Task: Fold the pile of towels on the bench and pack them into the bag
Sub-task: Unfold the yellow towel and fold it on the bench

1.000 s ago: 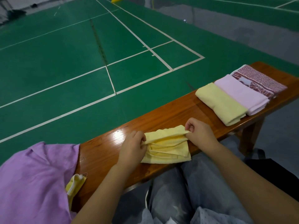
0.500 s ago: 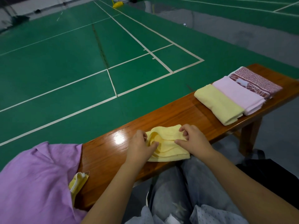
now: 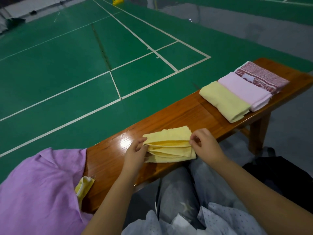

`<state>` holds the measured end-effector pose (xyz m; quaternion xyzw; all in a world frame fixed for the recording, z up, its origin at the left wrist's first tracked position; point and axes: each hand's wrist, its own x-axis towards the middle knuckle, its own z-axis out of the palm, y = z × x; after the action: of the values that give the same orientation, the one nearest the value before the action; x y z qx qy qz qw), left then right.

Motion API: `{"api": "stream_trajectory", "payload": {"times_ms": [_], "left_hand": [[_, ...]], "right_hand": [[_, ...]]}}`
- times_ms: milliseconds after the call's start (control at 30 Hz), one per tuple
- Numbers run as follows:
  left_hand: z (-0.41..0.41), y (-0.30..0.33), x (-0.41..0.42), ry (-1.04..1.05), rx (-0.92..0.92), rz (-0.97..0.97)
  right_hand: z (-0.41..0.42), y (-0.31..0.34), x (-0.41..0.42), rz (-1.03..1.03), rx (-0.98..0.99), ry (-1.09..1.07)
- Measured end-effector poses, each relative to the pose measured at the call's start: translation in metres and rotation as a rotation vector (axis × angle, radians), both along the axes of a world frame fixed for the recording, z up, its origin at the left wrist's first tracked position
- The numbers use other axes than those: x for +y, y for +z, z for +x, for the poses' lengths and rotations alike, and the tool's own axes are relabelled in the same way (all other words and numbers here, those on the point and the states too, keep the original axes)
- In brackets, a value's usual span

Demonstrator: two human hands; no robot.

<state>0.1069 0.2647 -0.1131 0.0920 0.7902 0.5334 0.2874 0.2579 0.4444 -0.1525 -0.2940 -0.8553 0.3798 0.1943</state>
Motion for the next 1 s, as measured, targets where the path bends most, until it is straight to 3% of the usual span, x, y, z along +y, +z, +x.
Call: {"api": "stream_trajectory", "payload": {"times_ms": [100,233,367,467,667,833,1000], "left_hand": [[0.004,-0.005,0.001,0.058,-0.115,0.010],[0.005,-0.004,0.007,0.095,-0.246,-0.037],[0.010,-0.001,0.011,0.117,-0.256,-0.059],[0.009,0.000,0.012,0.140,-0.333,-0.015],[0.000,0.017,0.036,0.209,-0.482,0.141],[-0.018,0.036,0.068,0.206,-0.582,0.277],[-0.048,0.040,0.101,0.133,-0.664,0.494]], "right_hand": [[0.005,-0.010,-0.009,0.049,-0.051,0.048],[0.006,-0.013,-0.012,0.098,-0.265,0.100],[0.004,0.000,-0.012,0.208,-0.223,0.104],[0.001,0.010,-0.013,0.150,-0.210,0.244],[-0.014,0.018,-0.010,0.240,-0.417,0.348],[-0.031,0.023,0.003,0.259,-0.297,0.264],[-0.060,0.050,0.040,0.183,-0.125,0.004]]}}
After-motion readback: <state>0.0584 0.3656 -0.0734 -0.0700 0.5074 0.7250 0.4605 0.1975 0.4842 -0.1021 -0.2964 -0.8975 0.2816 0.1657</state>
